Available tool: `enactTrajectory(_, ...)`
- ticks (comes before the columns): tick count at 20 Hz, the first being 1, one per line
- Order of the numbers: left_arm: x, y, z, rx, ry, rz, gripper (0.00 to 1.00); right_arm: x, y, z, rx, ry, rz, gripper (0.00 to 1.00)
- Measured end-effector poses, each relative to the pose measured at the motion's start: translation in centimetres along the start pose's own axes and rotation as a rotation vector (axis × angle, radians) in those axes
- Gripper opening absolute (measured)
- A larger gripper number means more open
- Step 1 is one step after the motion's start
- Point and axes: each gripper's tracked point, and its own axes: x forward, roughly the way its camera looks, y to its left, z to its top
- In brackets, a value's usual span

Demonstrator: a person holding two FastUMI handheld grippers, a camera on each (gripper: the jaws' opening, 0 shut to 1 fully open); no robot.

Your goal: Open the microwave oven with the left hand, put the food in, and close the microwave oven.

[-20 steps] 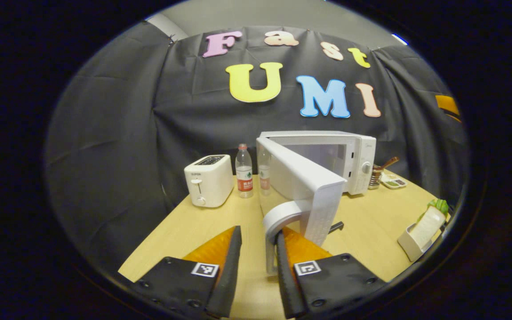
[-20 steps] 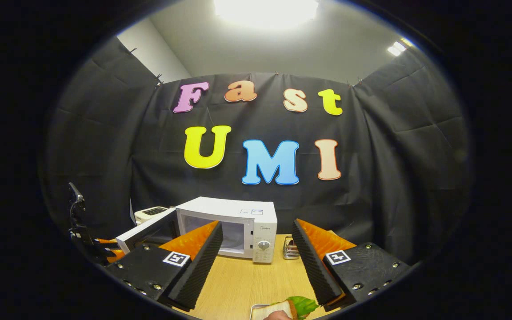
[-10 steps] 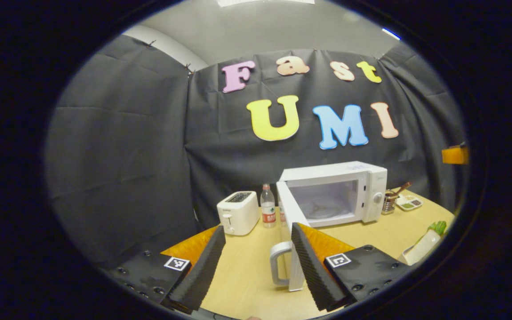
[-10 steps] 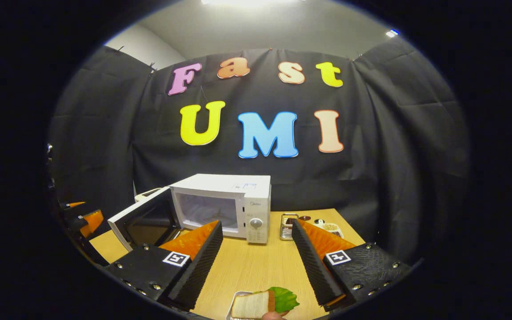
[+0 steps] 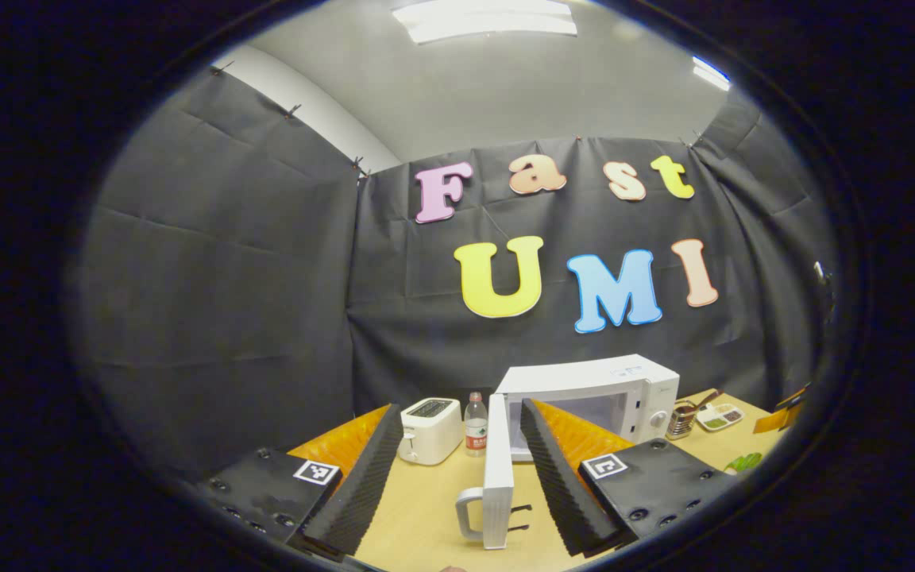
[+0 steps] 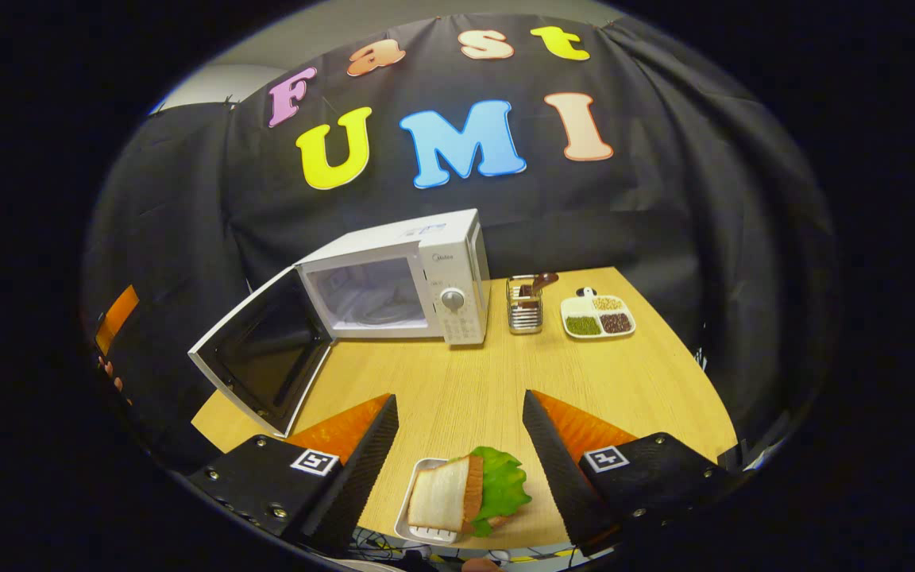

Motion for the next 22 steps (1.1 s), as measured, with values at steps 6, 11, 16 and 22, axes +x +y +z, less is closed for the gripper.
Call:
enactTrajectory(6, -1.7, -1.3, 0.5, 0.004, -0.001, 0.041, 0.98, 1.5, -1.9, -4.9, 0.096, 0.175, 0.037, 0.96)
enactTrajectory(11, -2.9, -2.3, 0.6, 0.051, 0.011, 0.062, 0.98, 2.6, -2.4, -8.4, 0.224, 0.314, 0.101, 0.98)
enactTrajectory(16, -4.1, -3.1, 0.1, 0.057, 0.028, 0.092, 0.97, 2.9, -2.0, -11.8, 0.286, 0.445, 0.162, 0.96)
enactTrajectory(22, -5.3, -3.8, 0.3, 0.078, 0.034, 0.119, 0.98, 2.9, -0.6, -12.8, 0.42, 0.541, 0.249, 0.61)
